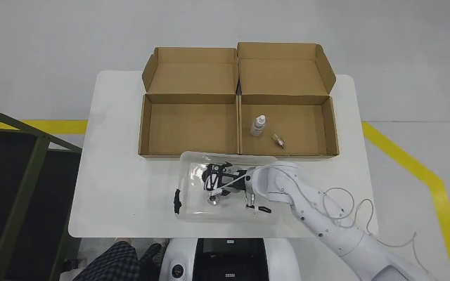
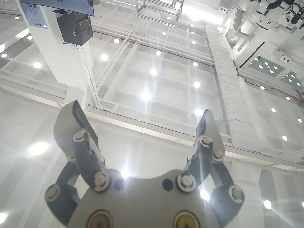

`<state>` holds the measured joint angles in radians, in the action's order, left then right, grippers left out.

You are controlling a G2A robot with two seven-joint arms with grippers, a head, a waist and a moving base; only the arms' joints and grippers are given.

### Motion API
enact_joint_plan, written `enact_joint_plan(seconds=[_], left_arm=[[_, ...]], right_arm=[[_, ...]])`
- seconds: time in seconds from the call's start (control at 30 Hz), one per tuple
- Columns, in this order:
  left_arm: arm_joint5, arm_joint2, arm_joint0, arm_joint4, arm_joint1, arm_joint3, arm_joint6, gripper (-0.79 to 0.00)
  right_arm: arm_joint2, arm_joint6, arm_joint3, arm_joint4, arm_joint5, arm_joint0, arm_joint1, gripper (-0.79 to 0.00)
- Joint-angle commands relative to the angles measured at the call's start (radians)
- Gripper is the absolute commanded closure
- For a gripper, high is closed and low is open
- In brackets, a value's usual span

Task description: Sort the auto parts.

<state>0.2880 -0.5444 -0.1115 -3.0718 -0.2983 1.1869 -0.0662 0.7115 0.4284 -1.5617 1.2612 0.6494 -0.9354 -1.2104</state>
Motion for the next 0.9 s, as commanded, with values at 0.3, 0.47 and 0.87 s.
enact_joint_plan(seconds=[0.3, 0.47, 0.87], left_arm=[[0.0, 0.0, 0.0, 0.0, 0.0, 0.0, 0.0, -0.785], [0.0, 0.0, 0.0, 0.0, 0.0, 0.0, 0.0, -0.785], [0.0, 0.0, 0.0, 0.0, 0.0, 0.0, 0.0, -0.785]], right_arm=[[0.04, -0.021, -0.046, -0.004, 0.039, -0.021, 0.008, 0.0], [0.088, -0.032, -0.104, 0.0, 0.062, -0.056, 0.024, 0.0], [0.23, -0.12, -0.279, -0.021, 0.119, -0.163, 0.064, 0.0]])
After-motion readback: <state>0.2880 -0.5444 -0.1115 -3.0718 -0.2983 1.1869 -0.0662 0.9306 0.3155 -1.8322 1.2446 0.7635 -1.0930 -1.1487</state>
